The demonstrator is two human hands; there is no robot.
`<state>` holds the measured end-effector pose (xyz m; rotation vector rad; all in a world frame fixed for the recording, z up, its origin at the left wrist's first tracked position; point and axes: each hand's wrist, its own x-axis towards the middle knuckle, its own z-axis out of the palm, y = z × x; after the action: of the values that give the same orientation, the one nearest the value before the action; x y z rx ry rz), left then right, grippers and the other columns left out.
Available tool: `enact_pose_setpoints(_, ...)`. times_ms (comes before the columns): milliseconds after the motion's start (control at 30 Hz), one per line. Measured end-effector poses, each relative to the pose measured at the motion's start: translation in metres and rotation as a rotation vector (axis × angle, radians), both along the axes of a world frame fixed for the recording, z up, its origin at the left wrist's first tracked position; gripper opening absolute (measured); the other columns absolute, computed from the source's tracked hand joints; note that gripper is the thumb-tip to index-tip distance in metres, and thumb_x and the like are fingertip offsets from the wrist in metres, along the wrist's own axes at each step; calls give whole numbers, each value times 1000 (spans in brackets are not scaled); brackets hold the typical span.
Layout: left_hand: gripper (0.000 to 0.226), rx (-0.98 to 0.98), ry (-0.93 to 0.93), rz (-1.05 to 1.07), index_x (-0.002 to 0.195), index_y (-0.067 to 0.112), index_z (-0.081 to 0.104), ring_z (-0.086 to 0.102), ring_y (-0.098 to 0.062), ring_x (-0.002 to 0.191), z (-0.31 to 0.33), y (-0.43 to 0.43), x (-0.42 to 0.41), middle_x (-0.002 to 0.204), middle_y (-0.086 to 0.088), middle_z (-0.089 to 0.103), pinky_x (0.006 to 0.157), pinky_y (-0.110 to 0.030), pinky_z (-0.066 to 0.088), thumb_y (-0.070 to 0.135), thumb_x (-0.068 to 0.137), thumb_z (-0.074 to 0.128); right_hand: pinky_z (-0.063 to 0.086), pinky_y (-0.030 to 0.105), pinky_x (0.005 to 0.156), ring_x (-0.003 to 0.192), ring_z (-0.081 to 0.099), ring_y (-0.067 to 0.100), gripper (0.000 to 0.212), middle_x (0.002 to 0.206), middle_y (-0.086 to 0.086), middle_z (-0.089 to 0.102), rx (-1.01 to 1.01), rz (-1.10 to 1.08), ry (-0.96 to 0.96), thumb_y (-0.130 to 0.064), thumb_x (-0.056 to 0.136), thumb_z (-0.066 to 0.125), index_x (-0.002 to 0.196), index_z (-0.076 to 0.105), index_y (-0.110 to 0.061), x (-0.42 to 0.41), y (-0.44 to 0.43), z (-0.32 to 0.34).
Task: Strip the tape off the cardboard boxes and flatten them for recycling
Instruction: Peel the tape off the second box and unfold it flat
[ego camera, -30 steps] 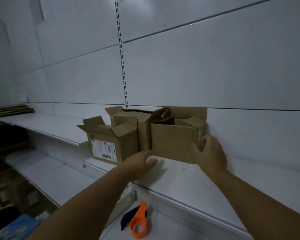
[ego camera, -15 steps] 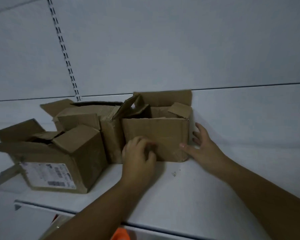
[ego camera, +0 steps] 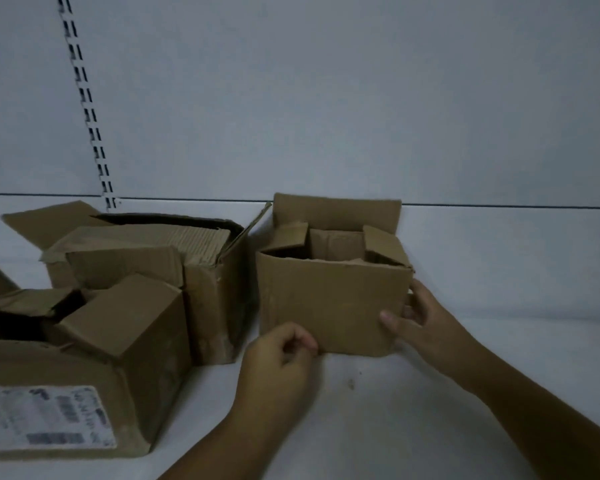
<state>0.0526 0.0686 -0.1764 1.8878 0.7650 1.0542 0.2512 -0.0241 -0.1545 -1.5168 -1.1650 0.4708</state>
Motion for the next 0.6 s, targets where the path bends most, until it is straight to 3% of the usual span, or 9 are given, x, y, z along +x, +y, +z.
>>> enact_pose_setpoints(100,37,153,1,-133,63,37,62,54,2,56,6,-16,-6,69,18,63,53,-7,37,3,70,51,47,12,67,95,56,-2,57,106,-22,57,117,-142,96,-56,63,61,116,46,-40,9,-9,9)
enact_pose_setpoints(200,34,306,36,-307,63,30,63,61,-3,68,11,-26,-11,72,9,65,80,-7,41,0,61,47,49,23,72,97,60,8,63,109,-14,61,189,-193,208,-56,60,63,117,49,-34,20,-17,13)
enact_pose_setpoints(267,28,432,65,-402,64,15,66,64,-10,70,13,-30,-13,70,2,67,101,-9,32,-6,60,47,51,30,78,99,62,11,57,111,-10,62,212,-168,301,-53,63,64,115,49,-35,25,-21,15)
enact_pose_setpoints(367,28,654,54,-422,67,12,69,65,-13,67,11,-38,-13,69,-4,70,112,-22,28,-11,63,53,51,37,83,99,62,15,59,114,-4,63,210,-186,408,-54,68,60,121,49,-29,31,-25,18)
enact_pose_setpoints(433,37,758,-53,-403,80,19,68,66,-12,79,14,-48,-10,83,-10,72,110,-26,32,-14,66,57,50,41,85,103,62,20,76,117,1,63,204,-191,511,-59,69,57,133,44,-20,33,-26,19)
enact_pose_setpoints(500,30,908,-200,-261,87,13,68,62,-15,102,19,-57,-6,104,-11,66,106,-34,39,-8,67,61,51,43,85,106,61,23,82,118,3,63,202,-135,672,-63,68,57,135,43,-19,35,-27,20)
enact_pose_setpoints(600,48,848,-266,-100,120,23,50,41,-15,132,41,-52,-3,138,6,43,110,-32,33,25,75,67,55,51,73,100,66,31,62,115,8,67,175,19,852,-61,79,53,129,49,-25,35,-32,26)
